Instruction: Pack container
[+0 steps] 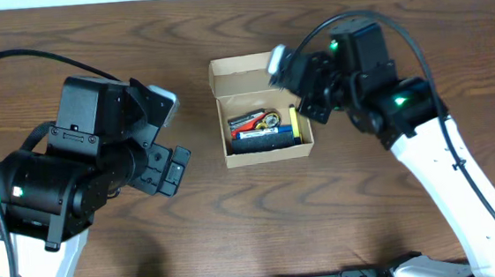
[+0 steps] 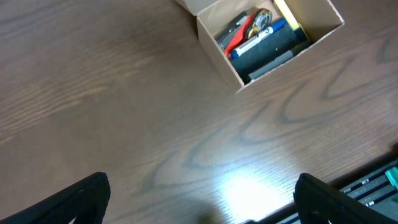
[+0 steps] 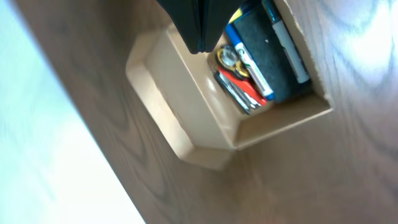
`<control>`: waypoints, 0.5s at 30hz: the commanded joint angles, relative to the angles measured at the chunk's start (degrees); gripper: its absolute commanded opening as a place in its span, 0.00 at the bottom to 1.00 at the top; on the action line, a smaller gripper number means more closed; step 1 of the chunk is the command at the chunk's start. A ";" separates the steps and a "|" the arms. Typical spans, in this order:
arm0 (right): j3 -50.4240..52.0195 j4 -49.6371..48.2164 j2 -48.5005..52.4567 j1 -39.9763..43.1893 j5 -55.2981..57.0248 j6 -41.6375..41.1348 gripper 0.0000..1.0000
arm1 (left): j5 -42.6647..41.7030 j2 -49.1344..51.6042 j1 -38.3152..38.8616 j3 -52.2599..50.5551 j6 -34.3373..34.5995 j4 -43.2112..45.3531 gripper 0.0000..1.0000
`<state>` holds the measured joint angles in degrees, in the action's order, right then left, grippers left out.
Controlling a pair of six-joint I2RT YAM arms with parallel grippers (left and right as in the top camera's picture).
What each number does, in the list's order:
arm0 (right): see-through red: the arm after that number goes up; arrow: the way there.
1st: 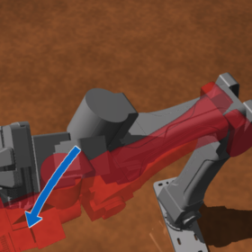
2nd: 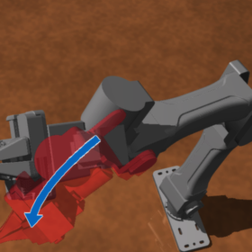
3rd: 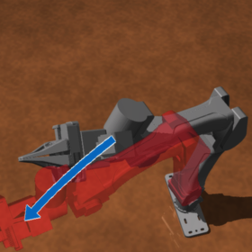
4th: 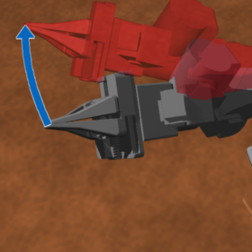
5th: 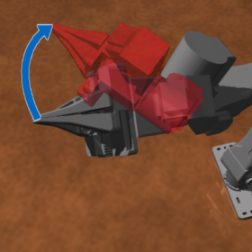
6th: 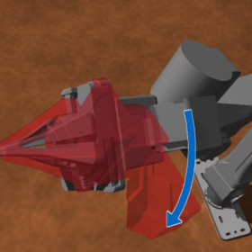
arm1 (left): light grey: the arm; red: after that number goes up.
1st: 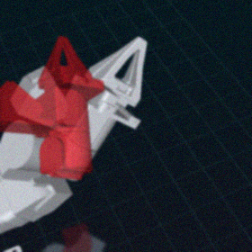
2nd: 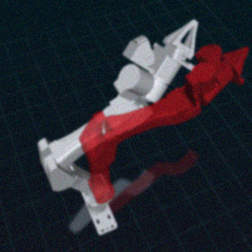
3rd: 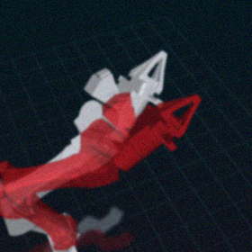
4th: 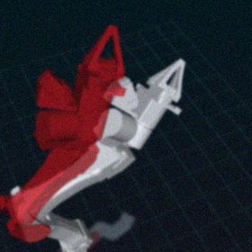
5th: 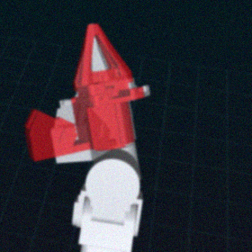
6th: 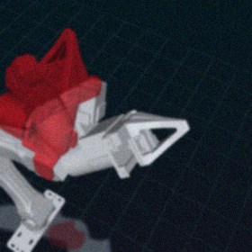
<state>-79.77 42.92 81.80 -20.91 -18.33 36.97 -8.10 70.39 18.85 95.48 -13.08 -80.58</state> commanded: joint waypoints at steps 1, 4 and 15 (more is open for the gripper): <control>-0.04 0.20 2.23 4.48 0.04 -13.33 0.01 | 1.05 0.00 -0.09 -0.13 0.22 2.21 0.95; -0.04 -0.15 5.40 8.46 -0.15 -18.84 0.01 | 2.21 0.66 -0.20 -0.15 0.61 6.80 0.95; -0.04 -4.87 20.00 17.51 -0.22 -38.75 0.01 | -4.37 15.32 -8.59 -0.15 9.09 19.28 0.95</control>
<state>-79.75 38.87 99.26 -5.04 -18.20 6.39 -8.23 81.45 12.67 95.48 -7.46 -63.02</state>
